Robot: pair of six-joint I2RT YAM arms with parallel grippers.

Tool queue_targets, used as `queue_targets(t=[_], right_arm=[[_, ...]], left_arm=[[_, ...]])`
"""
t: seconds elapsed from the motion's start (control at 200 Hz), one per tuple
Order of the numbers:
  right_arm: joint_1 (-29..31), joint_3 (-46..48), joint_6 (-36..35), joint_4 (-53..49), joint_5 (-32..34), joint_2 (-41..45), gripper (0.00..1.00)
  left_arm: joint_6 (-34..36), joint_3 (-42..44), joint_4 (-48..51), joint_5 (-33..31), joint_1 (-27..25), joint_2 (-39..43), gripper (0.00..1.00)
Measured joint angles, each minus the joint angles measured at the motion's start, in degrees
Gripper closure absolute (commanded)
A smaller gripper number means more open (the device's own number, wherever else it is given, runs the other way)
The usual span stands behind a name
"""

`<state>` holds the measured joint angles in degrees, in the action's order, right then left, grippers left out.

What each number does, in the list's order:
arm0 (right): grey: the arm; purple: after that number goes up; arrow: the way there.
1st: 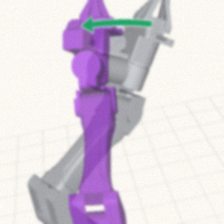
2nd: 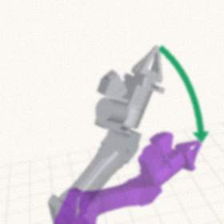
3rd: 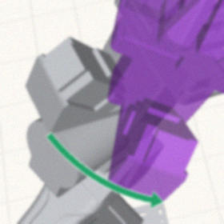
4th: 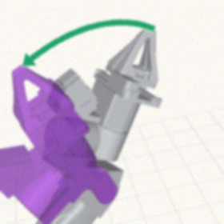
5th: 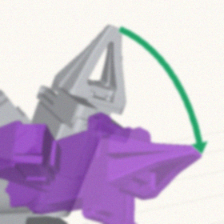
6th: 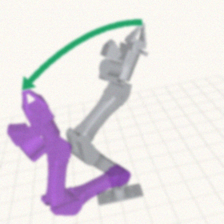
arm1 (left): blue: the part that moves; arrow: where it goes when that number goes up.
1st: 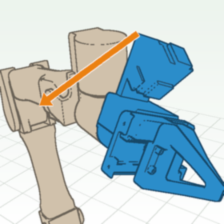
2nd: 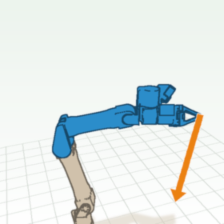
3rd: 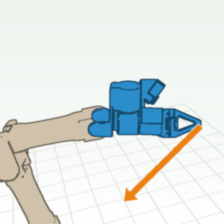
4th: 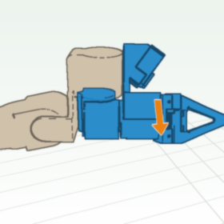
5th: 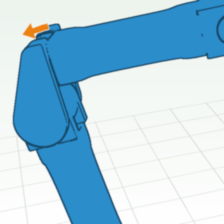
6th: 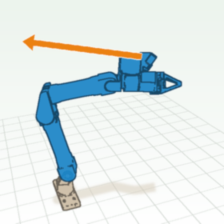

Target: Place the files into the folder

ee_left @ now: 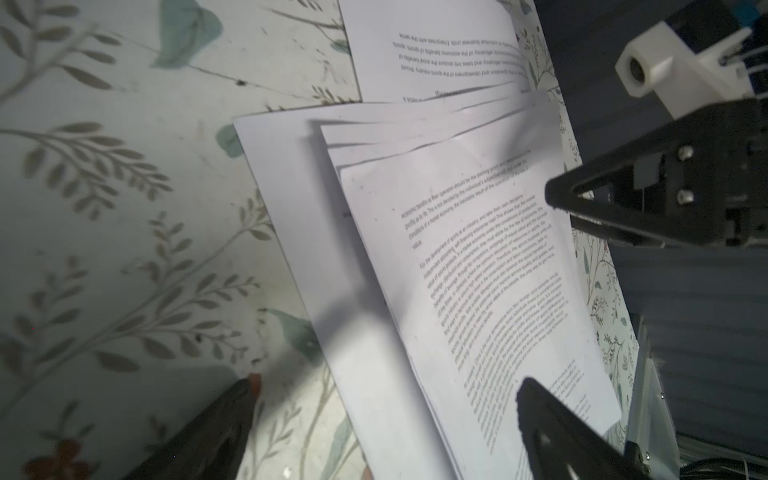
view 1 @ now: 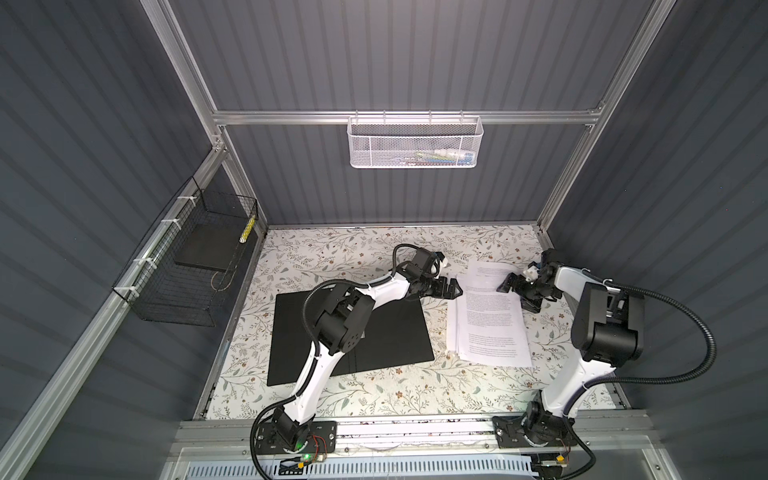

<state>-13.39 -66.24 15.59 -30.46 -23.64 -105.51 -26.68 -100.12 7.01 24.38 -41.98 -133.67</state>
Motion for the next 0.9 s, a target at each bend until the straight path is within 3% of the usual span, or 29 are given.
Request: queue_targets(t=[0.42,0.61,0.76,0.901], right_arm=[[1.3,10.4,2.4,-2.4,8.6,20.0,0.07],[9.0,19.9,5.8,-4.1,8.3,28.2,0.07],[10.2,23.7,6.7,-5.4,9.5,28.9,0.03],[10.1,21.2,5.0,-5.5,10.7,23.9,0.01]], left_arm=[[1.2,-3.3,3.1,-1.5,0.2,-1.2,0.0],[2.1,-6.6,5.1,-2.1,1.0,-2.9,0.01],[3.2,-7.3,6.4,-3.2,2.0,-3.1,0.01],[4.2,-6.5,6.8,-4.0,2.4,-2.4,0.01]])
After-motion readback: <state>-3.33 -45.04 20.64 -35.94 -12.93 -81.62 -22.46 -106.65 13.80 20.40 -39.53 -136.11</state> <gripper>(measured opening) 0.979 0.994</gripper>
